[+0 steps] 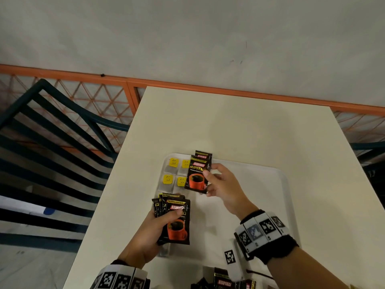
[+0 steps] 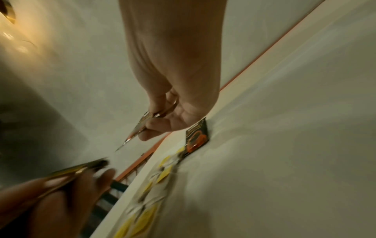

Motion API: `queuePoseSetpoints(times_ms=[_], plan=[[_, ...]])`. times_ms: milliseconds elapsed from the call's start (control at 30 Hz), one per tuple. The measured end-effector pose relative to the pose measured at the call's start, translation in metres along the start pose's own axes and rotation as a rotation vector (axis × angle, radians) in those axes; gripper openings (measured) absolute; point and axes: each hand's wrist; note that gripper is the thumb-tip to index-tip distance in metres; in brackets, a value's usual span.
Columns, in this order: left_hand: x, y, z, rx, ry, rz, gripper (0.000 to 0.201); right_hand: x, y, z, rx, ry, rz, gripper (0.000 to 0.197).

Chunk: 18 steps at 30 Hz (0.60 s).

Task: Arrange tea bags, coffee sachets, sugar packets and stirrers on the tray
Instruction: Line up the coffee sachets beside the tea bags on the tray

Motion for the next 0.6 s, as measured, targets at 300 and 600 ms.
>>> queuePoseSetpoints(times_ms=[300,600], plan=[[0.000,-0.001,-0.002,-0.073,0.038,-0.010,0.039,0.023,-0.062,-0.010,-0.097,0.110,-0.327,0.021],[-0.002,-0.007,-0.003,-0.146,0.080,0.059,0.054,0.040,-0.066,-0.019,-0.372,0.096,-0.406,0.016]])
Point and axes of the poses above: each hand's wrist, its own x-axis towards the middle knuckle, its own y-axis out of the palm, z = x × y, and after that the axes turned 13 degrees about z, right-handed
